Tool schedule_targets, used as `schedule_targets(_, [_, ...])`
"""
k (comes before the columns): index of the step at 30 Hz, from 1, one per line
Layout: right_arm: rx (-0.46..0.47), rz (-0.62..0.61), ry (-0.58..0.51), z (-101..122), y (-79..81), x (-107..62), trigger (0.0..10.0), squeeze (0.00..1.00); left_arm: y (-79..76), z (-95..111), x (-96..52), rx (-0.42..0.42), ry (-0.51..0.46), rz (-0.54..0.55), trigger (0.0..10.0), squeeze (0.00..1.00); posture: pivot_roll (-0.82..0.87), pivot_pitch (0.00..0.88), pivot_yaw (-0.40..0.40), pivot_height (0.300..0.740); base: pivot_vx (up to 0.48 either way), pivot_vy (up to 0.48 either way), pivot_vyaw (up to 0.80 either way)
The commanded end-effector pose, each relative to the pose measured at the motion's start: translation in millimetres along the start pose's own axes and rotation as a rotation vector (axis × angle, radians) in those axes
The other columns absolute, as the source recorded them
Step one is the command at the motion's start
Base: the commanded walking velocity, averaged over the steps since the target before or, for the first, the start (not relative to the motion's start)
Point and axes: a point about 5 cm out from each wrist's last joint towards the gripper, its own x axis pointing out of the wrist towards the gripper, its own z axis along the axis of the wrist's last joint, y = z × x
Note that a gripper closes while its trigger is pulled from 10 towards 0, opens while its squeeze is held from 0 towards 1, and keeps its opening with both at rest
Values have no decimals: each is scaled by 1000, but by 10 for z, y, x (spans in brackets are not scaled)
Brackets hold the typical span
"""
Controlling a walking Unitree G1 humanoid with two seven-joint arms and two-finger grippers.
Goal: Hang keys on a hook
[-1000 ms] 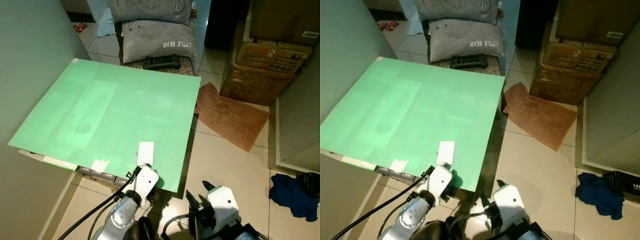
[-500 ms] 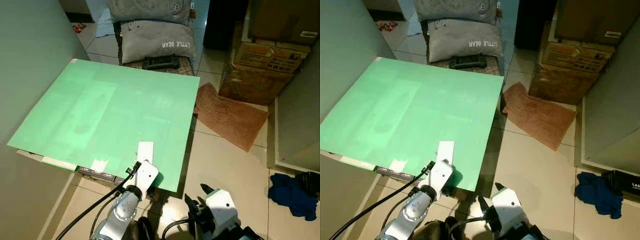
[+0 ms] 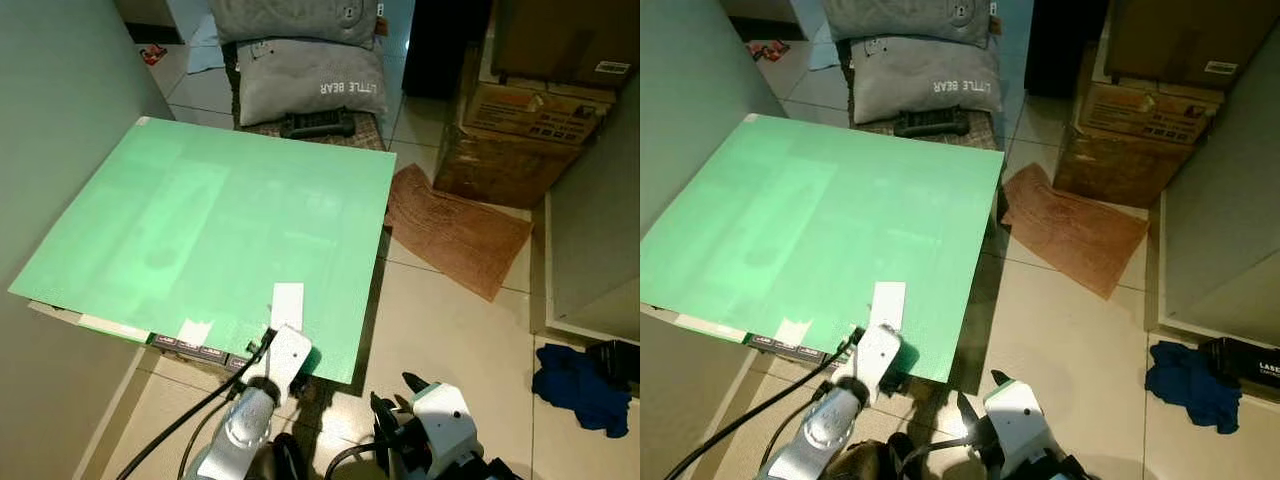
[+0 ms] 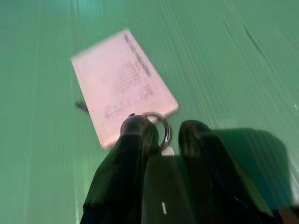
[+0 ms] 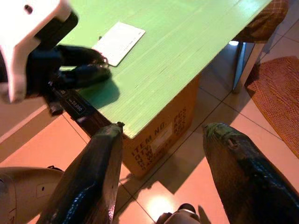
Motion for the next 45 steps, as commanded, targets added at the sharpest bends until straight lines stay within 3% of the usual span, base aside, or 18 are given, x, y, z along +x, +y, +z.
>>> schedule_targets(1, [12, 15, 2, 1, 35, -30, 10000, 0, -2, -77, -71, 1, 20, -6, 10000, 0, -279, 266, 95, 740, 0, 0, 0])
schedule_targets(8, [7, 27, 7, -6, 37, -16, 10000, 0, 34, -136, -147, 18, 26, 1, 10000, 0, -267, 267, 85, 740, 0, 0, 0])
schedule_targets(34, [2, 37, 15, -21, 42, 4, 10000, 0, -28, -78, -138, 38, 3, 2, 10000, 0, -265, 265, 80, 740, 0, 0, 0])
schedule_targets(39, [2, 40, 16, -29, 45, 10, 10000, 0, -92, -114, -28, 15, 57, -2, 10000, 0, -262, 267, 80, 740, 0, 0, 0])
schedule_targets(45, [3, 40, 16, -31, 48, 15, 10000, 0, -43, -35, 103, 5, 59, 24, 10000, 0, -267, 270, 81, 740, 0, 0, 0])
